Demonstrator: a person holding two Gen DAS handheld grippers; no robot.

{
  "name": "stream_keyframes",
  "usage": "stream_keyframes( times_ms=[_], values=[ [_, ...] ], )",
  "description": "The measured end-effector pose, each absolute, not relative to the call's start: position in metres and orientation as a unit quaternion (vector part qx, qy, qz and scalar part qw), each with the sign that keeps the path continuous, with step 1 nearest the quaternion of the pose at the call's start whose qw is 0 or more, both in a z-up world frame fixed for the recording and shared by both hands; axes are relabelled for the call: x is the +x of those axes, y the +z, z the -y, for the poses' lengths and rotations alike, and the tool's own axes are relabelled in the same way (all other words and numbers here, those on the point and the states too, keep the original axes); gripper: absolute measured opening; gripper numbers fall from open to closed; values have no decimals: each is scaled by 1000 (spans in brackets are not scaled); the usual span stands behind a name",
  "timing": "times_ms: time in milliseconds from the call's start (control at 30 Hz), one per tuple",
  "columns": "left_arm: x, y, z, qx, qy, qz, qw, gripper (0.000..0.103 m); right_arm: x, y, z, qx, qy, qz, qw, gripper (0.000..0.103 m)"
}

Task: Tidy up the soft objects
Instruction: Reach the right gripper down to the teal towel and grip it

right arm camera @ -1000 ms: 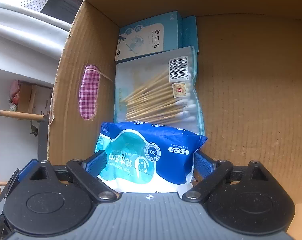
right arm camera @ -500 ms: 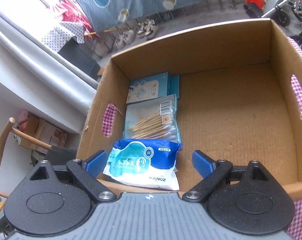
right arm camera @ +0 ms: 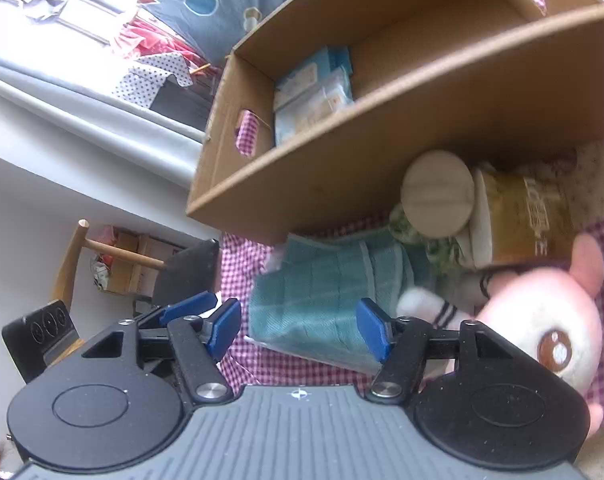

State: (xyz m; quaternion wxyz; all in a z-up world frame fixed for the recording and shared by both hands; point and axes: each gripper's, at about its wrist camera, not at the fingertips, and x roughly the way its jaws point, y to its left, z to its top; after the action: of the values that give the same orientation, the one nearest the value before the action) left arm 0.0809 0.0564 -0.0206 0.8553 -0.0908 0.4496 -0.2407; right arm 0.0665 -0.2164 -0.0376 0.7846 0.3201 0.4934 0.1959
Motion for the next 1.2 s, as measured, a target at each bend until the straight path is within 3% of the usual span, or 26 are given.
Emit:
stream_keyframes(
  times_ms=[133, 400, 633, 933, 1100, 1200],
  values=[
    [93, -35, -52, -91, -234, -477, 842, 77, 63, -51, 211, 309, 175, -506, 786, 58],
    [113, -54, -44, -93, -255, -507, 818, 67, 71, -47, 195, 214, 141, -511, 821, 58],
    [113, -59, -41, -63, -262, -492, 828, 46, 93, -57, 185, 162, 124, -549, 810, 60],
    [108, -62, -52, -79, -267, -492, 825, 46, 108, -66, 177, 139, 105, -570, 803, 66],
    [110, -61, -52, -74, -269, -492, 825, 47, 109, -73, 181, 149, 94, -569, 803, 75],
    [111, -61, -51, -74, -269, -490, 826, 47, 107, -73, 182, 152, 96, -558, 810, 70]
  ],
)
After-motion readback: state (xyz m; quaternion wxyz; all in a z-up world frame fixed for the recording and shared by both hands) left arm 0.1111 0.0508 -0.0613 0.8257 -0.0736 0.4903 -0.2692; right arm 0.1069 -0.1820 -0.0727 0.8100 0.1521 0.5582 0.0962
